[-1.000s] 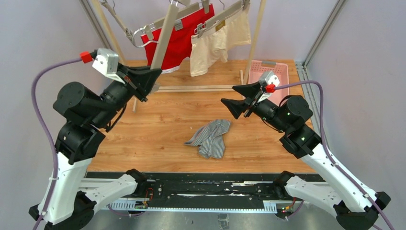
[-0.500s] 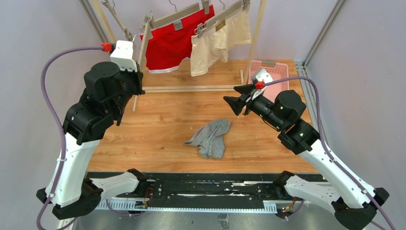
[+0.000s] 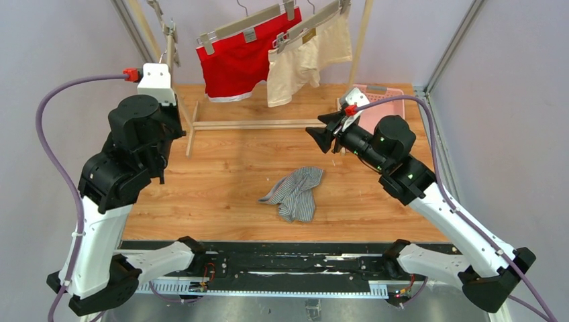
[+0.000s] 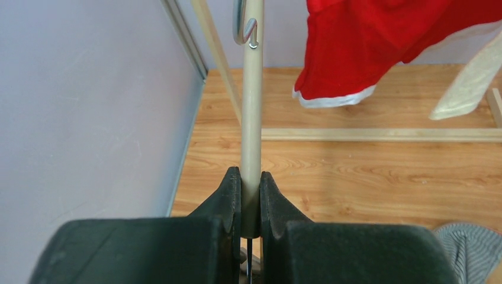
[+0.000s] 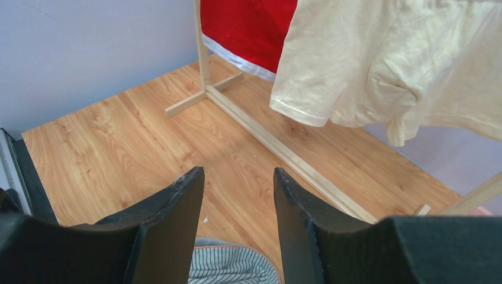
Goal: Remove the underwear clipped to the hanger
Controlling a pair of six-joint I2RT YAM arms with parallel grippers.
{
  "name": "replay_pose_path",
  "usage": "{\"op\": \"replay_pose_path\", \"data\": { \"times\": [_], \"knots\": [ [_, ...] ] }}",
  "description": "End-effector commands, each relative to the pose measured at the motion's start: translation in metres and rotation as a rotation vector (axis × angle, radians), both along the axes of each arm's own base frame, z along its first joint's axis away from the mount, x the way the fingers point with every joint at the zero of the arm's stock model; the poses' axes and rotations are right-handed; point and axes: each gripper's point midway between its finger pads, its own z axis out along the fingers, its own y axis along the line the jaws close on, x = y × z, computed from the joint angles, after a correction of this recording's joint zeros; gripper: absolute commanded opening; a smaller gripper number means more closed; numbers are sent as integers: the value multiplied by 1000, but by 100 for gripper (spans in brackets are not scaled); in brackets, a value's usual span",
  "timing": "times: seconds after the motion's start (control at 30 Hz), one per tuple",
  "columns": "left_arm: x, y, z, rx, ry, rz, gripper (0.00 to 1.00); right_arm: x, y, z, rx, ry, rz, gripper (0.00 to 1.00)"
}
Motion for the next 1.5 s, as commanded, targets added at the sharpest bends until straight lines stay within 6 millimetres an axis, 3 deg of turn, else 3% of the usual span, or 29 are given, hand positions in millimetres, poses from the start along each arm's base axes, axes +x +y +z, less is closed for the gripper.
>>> {"op": "replay_pose_path", "data": {
  "times": [0.0, 0.13, 0.3, 0.5, 0.77, 0.83, 0.97, 1.07, 1.23, 1.47],
  "knots": [
    [0, 15, 23, -5, -84, 85, 0, -8, 5, 2, 22, -11, 34, 48],
    [4, 16, 17, 9, -67, 107, 0, -9, 5, 2, 23, -16, 39, 48],
    [-10, 33, 24, 2, -103, 155, 0, -9, 3, -5, 9, -10, 32, 48],
    [-19, 17, 51, -82, -193, 6, 0, -10, 3, -13, 4, 2, 33, 47],
    [-3, -2, 46, -47, -177, -62, 0, -9, 8, -25, 3, 37, 45, 49],
    [8, -9, 41, -9, -136, -69, 0, -7, 12, -41, -33, 95, 57, 52],
    [24, -17, 38, 45, -75, -70, 0, -13, 16, -95, -99, 240, 74, 57],
    [36, -16, 35, 44, -49, -79, 0, -23, 8, -147, -144, 333, 53, 60],
    [54, -8, 33, 38, -24, -70, 0, -44, -7, -208, -212, 425, 31, 67],
    [62, -13, 36, 29, -17, -105, 0, -64, -8, -243, -293, 426, 59, 74]
  ]
}}
